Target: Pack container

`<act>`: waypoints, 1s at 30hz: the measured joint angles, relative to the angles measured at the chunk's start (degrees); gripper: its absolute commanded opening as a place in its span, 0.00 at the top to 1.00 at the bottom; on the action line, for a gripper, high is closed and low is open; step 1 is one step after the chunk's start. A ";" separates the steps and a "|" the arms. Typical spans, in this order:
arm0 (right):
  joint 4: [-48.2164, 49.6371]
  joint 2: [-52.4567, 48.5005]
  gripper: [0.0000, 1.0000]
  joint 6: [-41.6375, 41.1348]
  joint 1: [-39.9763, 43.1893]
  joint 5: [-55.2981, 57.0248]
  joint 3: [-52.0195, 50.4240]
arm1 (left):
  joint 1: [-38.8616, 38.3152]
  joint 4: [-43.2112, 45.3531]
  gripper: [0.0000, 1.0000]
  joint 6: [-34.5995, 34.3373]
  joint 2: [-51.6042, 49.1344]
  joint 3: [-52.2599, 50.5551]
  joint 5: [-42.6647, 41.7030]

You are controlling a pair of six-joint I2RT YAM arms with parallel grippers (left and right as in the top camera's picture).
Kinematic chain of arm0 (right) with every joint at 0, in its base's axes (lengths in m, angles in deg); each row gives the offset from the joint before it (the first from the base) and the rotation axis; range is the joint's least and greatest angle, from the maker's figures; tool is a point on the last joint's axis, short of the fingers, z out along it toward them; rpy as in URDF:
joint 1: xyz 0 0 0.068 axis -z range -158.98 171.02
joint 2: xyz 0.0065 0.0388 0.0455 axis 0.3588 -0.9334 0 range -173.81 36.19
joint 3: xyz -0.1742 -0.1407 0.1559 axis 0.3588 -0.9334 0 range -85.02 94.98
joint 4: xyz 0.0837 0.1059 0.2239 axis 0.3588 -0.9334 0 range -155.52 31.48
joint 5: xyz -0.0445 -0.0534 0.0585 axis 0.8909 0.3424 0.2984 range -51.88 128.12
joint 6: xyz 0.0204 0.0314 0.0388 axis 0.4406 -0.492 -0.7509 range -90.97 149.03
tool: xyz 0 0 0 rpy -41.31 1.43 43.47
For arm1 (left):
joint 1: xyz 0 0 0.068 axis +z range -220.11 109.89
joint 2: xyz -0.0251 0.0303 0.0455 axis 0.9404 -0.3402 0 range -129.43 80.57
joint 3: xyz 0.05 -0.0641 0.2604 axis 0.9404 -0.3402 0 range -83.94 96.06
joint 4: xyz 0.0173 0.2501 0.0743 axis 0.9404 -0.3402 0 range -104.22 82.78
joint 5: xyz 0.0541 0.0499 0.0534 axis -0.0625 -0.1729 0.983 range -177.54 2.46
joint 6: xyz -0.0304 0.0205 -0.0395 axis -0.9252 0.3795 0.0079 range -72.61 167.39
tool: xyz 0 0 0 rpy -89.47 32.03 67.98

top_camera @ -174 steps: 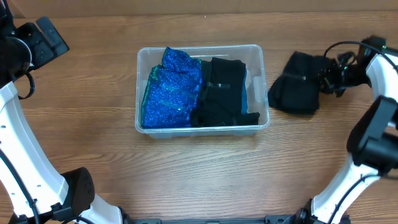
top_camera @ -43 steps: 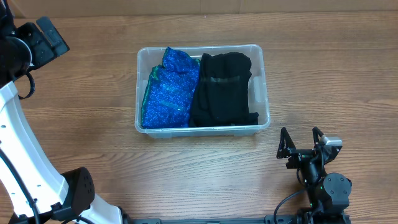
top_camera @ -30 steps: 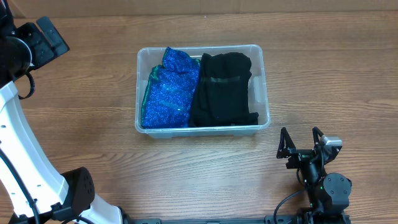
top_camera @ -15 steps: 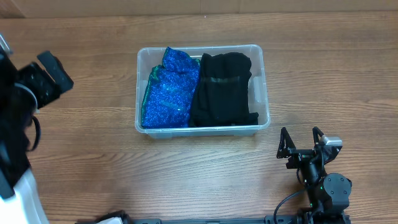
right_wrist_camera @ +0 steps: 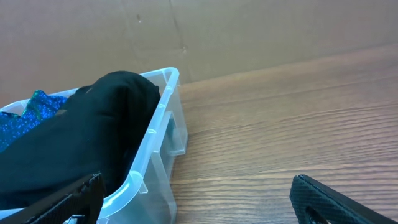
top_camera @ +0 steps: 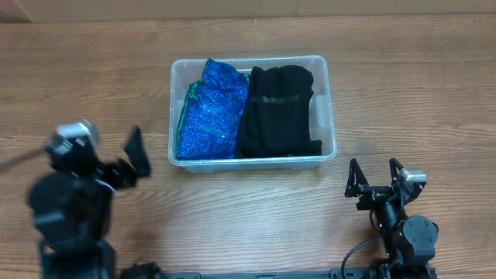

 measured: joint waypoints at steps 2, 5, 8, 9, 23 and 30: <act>0.02 -0.02 0.00 0.00 0.00 0.00 0.00 | -1.18 1.95 0.00 0.04 4.85 -8.04 -1.25; -0.04 -0.02 0.00 0.02 0.00 0.00 0.00 | -3.21 2.67 0.00 0.04 10.51 -15.45 -2.36; -0.02 0.00 0.00 0.00 0.00 -0.02 0.00 | -5.09 2.69 0.00 0.02 15.17 -20.94 -3.13; -0.02 -0.02 0.00 0.02 0.00 0.00 0.00 | -5.49 3.19 0.00 0.02 16.59 -22.69 -3.21; 0.00 0.00 0.00 0.00 0.00 -0.02 -0.02 | -5.90 4.37 0.00 0.02 32.17 -38.84 -3.58; -0.02 0.00 0.00 0.00 0.00 -0.02 -0.02 | -5.92 7.15 0.00 0.02 33.51 -40.28 -3.58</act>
